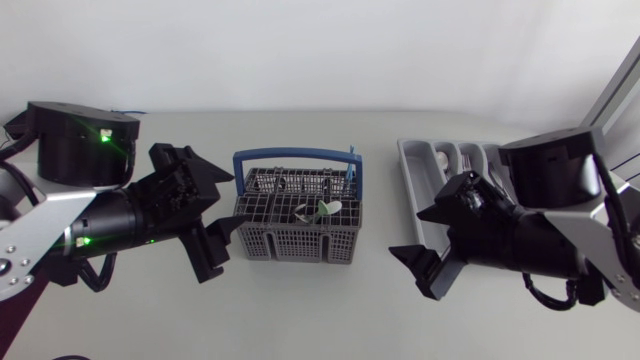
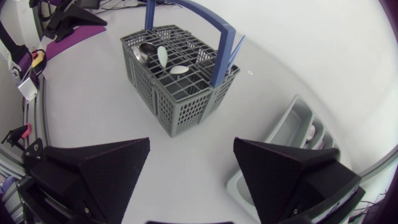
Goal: Unload the cutlery basket into the drawer organizer.
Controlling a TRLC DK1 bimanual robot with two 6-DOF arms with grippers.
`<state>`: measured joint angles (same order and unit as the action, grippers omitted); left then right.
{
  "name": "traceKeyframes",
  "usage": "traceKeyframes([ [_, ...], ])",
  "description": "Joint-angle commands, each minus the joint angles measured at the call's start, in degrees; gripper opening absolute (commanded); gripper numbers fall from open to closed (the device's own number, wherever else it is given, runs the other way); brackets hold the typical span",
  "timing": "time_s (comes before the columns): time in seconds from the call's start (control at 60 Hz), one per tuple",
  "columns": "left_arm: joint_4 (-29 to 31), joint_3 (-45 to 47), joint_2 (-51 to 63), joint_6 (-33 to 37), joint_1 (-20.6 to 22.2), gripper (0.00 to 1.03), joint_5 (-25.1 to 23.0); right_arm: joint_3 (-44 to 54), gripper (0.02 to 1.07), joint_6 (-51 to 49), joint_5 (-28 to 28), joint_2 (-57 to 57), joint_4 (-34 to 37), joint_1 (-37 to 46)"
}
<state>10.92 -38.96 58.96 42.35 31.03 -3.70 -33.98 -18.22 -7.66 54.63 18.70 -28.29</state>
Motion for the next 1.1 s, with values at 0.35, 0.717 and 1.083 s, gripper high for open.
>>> traceKeyframes([
  [0.35, 9.03, -19.75, 18.56, 20.58, 15.29, 0.93, 5.29, 4.27, 0.99, -2.00, -0.78, -1.37, -2.79, -6.34],
  [0.717, 18.44, -30.56, 30.51, 32.10, 17.23, 0.85, 9.07, 3.65, 0.99, -2.79, 1.16, 3.38, -7.54, -9.85],
  [1.083, 23.62, -36.80, 36.84, 41.06, 16.44, 0.59, 13.02, 3.21, 0.99, -3.93, 1.16, 7.16, -10.17, -10.11],
])
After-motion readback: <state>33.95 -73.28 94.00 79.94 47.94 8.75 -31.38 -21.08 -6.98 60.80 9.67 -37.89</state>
